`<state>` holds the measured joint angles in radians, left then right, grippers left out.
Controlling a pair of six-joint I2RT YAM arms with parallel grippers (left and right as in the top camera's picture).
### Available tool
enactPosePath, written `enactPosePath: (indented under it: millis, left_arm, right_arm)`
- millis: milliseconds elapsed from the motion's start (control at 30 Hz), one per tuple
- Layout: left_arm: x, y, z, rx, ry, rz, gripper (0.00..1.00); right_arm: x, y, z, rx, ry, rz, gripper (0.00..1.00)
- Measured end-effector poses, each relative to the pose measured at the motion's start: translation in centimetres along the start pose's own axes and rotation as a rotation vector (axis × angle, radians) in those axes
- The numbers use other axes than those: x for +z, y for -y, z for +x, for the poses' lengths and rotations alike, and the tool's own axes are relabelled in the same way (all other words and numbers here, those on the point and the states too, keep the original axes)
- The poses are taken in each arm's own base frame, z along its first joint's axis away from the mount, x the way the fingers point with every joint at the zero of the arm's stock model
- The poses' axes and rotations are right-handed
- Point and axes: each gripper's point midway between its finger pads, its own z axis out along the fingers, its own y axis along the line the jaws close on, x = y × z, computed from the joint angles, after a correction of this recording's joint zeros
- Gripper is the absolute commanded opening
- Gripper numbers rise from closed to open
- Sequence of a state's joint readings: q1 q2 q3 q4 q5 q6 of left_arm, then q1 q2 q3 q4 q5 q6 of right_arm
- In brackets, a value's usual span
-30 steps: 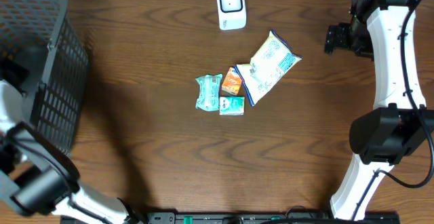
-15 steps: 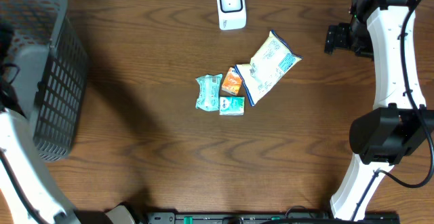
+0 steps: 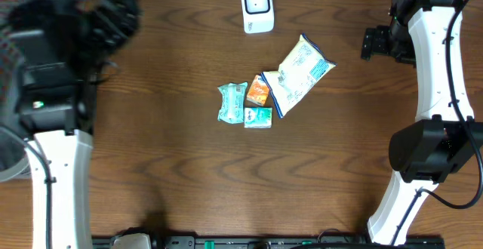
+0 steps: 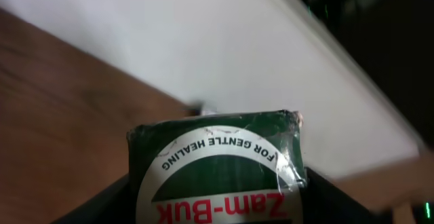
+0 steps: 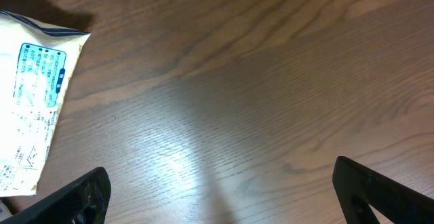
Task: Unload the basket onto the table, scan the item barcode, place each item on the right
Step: 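Lift the Zam-Buk tin out and place it left of the wipes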
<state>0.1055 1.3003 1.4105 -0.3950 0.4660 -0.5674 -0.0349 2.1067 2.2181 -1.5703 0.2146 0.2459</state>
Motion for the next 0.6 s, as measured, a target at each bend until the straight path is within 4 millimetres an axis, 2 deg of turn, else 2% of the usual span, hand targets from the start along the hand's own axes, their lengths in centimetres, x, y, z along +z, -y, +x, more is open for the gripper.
enactPosePath:
  millis: [133,233,400,600]
  left_arm:
    - [1.3,1.7,4.6,0.068,-0.134,0.004,0.67]
    - [2.3,1.5,7.9,0.12,-0.23,-0.043,0.66]
    - [4.8,-0.6,12.6,0.22,-0.366,-0.164,0.66]
    - [9.2,-4.4,17.9,0.291,-0.522,-0.28,0.67]
  right_arm:
    - [0.0,0.0,0.0,0.0,0.0,0.0,0.99]
    - [0.0,0.0,0.0,0.0,0.0,0.0,0.99]
    - [0.0,0.0,0.0,0.0,0.0,0.0,0.99]
    - [0.0,0.0,0.0,0.0,0.0,0.0,0.99]
